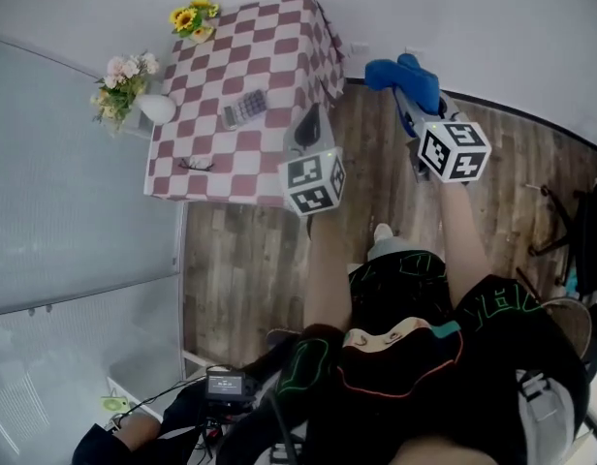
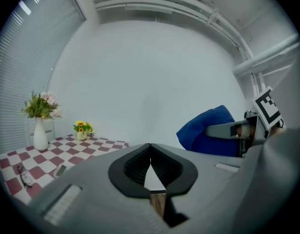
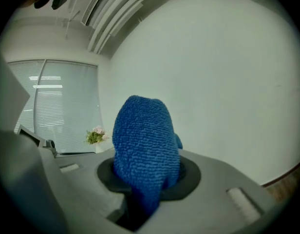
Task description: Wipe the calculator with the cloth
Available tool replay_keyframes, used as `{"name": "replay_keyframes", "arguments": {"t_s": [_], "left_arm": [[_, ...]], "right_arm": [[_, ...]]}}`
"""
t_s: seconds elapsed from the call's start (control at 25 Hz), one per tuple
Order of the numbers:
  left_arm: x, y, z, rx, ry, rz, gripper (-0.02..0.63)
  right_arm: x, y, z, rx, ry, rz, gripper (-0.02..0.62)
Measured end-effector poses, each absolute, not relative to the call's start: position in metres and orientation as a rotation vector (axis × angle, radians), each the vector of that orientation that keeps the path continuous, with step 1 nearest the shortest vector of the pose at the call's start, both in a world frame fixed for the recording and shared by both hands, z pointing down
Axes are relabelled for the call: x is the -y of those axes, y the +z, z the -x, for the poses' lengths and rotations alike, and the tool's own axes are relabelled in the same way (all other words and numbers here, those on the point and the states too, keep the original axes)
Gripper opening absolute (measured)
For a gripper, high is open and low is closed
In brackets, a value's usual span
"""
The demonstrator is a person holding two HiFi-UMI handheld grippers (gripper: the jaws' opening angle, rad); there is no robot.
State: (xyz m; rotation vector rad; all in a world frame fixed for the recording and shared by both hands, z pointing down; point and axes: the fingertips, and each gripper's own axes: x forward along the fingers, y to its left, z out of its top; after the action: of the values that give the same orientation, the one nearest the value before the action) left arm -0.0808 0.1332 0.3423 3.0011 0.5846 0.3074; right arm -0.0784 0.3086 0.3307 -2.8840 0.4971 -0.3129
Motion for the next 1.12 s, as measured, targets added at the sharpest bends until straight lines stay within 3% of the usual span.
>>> {"name": "replay_keyframes", "arguments": {"t_s": [0.36, 0.84, 1.12], "left_arm": [[-0.14, 0.315, 0.027, -0.527, 0.212, -3.026, 0.011], [-0.156, 0.346, -0.035, -0.575, 0.294, -2.976, 0.011], [-0.165, 0.373, -0.099, -0.619, 0.372, -2.955, 0.011]], "right_arm": [[-0.321, 0.307, 0.024, -0.561, -0.24, 2.889, 0.106], [-0.332, 0.346, -0.03, -0.529, -0.351, 2.869, 0.106], [-0.333, 0.371, -0.098, -0.491, -0.429, 2.852, 0.107]]}}
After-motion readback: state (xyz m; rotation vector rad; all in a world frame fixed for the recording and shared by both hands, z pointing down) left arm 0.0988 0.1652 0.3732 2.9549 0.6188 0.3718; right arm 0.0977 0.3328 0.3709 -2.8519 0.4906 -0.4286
